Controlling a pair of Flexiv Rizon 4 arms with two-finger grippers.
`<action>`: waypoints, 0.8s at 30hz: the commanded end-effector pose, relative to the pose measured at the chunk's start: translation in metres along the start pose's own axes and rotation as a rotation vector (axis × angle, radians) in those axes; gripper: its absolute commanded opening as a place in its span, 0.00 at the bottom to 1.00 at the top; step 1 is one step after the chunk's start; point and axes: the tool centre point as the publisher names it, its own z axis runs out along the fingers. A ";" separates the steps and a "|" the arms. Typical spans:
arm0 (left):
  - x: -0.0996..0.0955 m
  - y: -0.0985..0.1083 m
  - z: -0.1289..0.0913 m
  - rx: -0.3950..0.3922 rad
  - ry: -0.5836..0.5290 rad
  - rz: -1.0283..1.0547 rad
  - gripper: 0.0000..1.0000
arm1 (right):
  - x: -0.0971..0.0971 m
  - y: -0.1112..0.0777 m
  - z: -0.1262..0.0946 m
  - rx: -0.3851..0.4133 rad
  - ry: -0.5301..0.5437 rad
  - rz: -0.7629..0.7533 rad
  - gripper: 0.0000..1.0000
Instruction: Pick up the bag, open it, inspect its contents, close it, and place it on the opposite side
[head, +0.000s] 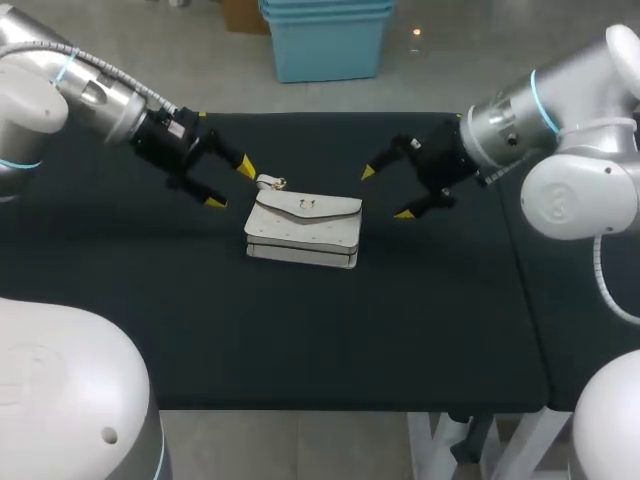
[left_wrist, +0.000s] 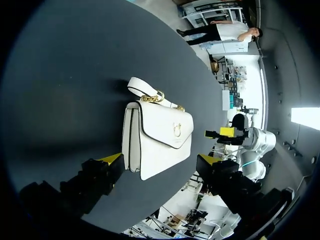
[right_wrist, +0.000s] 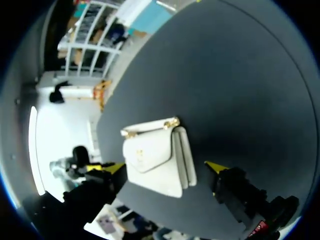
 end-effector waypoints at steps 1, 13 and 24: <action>-0.003 -0.004 0.010 0.004 0.030 -0.014 1.00 | 0.003 -0.003 0.009 0.059 -0.021 -0.030 1.00; -0.022 -0.011 0.017 -0.034 0.192 -0.027 1.00 | 0.001 0.004 0.035 0.370 0.089 -0.042 0.94; -0.014 -0.018 0.039 -0.080 0.241 -0.018 0.81 | 0.003 0.005 0.060 0.450 0.134 -0.034 0.71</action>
